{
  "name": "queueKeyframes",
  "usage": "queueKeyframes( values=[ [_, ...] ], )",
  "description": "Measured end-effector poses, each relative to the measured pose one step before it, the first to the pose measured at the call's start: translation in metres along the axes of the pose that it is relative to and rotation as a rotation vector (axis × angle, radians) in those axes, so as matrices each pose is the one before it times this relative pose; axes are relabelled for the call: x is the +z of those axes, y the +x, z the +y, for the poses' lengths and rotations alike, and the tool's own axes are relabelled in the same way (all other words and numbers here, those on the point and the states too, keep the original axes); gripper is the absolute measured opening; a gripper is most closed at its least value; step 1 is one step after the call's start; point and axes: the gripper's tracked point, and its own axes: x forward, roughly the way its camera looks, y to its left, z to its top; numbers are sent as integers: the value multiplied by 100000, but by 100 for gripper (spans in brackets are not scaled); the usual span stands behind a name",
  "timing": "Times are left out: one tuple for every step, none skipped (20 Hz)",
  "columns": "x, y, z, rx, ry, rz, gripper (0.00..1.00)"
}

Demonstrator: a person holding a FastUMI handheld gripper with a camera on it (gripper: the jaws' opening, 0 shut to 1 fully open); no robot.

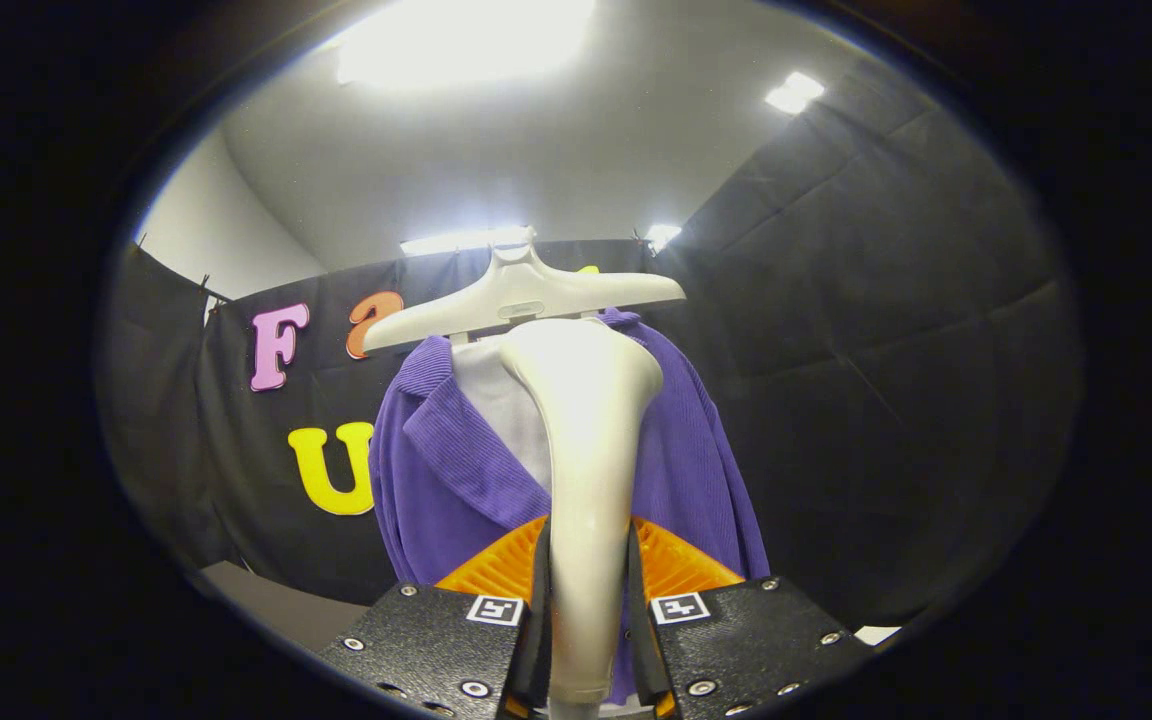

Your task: Iron the clothes twice with a garment steamer, once on the left side and once on the right side.

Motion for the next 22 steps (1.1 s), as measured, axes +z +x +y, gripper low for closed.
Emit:
queueKeyframes(
  values=[
    [-93,928,-187,-1541,285,-426,32],
    [-240,810,-378,-1676,237,223,32],
    [-412,647,-410,-1610,352,100,32],
    [-541,618,-558,-1630,122,605,32],
    [-571,503,-359,-1326,-267,1087,32],
    [-919,207,-241,-741,-341,1314,32],
    [-1039,156,-225,-566,-342,1978,32],
    [-1105,103,-403,-288,-399,1764,32],
    [-982,-106,-544,-386,-236,1584,32],
    [-857,-14,-431,-172,-187,1644,32],
    [-761,-128,-232,-105,221,1394,32],
    [-943,37,131,-213,143,1535,32],
    [-972,-134,-267,-119,-196,1496,32],
    [-831,-152,-300,34,-250,1524,32],
    [-789,-243,-429,-88,-215,1552,32],
    [-680,28,-188,-198,-175,1722,32],
    [-674,214,-143,-530,84,1947,32],
    [-786,-256,-468,-635,236,1193,33],
    [-728,-533,-716,-401,443,790,33],
    [-959,-686,-957,-320,237,1034,33],
    [-794,-360,-492,-349,-50,1167,33],
    [-667,-60,-188,-407,-141,1200,33]
  ],
)
